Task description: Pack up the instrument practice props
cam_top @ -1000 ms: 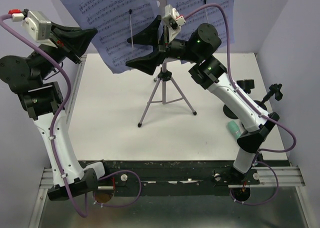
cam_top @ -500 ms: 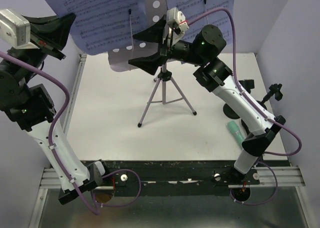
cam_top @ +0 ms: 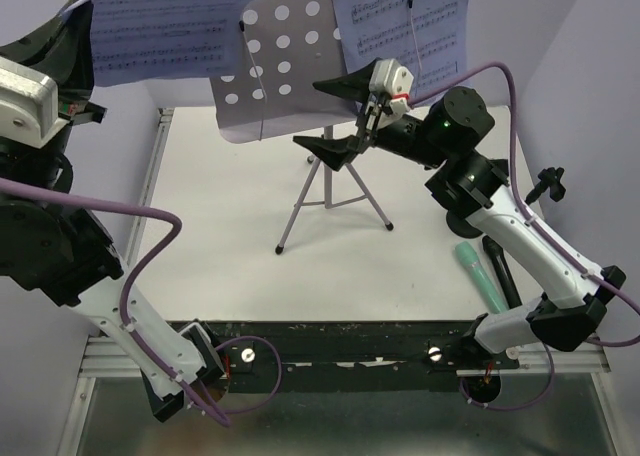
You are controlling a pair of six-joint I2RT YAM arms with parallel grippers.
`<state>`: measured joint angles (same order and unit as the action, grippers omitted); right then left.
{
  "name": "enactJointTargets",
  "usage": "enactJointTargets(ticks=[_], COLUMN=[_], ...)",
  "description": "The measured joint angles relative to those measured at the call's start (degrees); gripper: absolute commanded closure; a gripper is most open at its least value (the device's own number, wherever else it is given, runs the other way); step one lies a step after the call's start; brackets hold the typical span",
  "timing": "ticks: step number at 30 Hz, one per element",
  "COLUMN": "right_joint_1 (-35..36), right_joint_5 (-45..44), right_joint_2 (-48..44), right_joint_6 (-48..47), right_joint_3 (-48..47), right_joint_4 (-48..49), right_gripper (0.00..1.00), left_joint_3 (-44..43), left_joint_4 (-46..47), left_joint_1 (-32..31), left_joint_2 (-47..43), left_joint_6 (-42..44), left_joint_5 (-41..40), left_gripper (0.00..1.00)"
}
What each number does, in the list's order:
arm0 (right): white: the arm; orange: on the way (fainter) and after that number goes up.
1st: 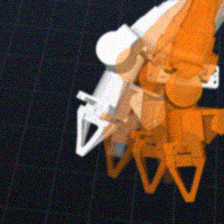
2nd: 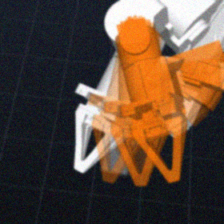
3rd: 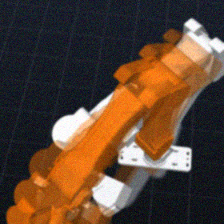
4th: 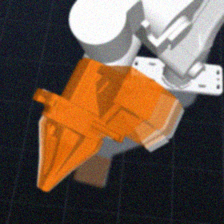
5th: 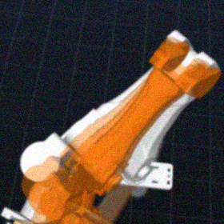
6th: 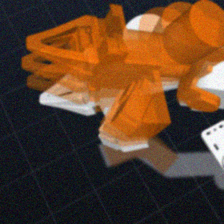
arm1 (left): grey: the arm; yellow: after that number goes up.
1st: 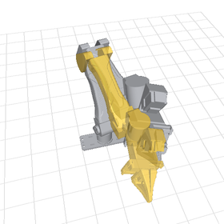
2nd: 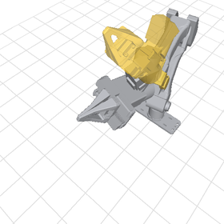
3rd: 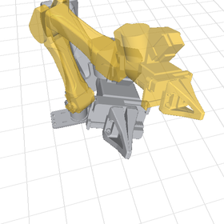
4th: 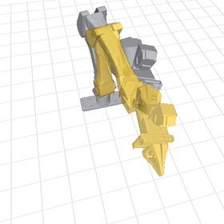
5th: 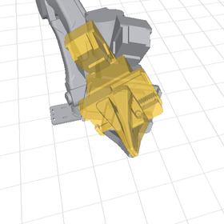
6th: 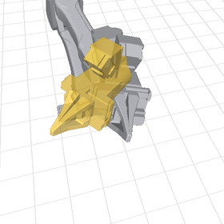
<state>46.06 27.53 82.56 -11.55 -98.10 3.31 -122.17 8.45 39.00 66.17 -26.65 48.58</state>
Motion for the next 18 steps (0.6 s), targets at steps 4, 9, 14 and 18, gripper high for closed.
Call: enactJointTargets(ticks=[4, 9, 14, 18], right_joint_1=[0.00, -0.04, -0.39, -0.85], right_joint_5=[1.86, 2.95, 3.45, 2.86], right_joint_2=[-3.43, -6.40, -9.35, -12.70], right_joint_6=[-2.03, -3.80, -5.33, -6.84], right_joint_3=[5.20, 8.94, 11.54, 14.49], right_joint_4=[-0.17, -0.42, -1.03, -2.93], right_gripper=[0.01, 0.01, 0.01, 0.01], left_joint_3=[-1.88, -4.81, -4.76, 0.13], left_joint_4=[-2.27, -6.47, -11.76, -16.96], left_joint_1=[0.33, 0.42, 0.42, 0.42], left_joint_2=[-1.18, -1.49, -2.91, -5.99], left_joint_6=[5.20, 12.46, 21.86, 31.39], left_joint_5=[-3.19, -8.13, -13.53, -17.51], left_gripper=[1.00, 1.00, 1.00, 1.00])
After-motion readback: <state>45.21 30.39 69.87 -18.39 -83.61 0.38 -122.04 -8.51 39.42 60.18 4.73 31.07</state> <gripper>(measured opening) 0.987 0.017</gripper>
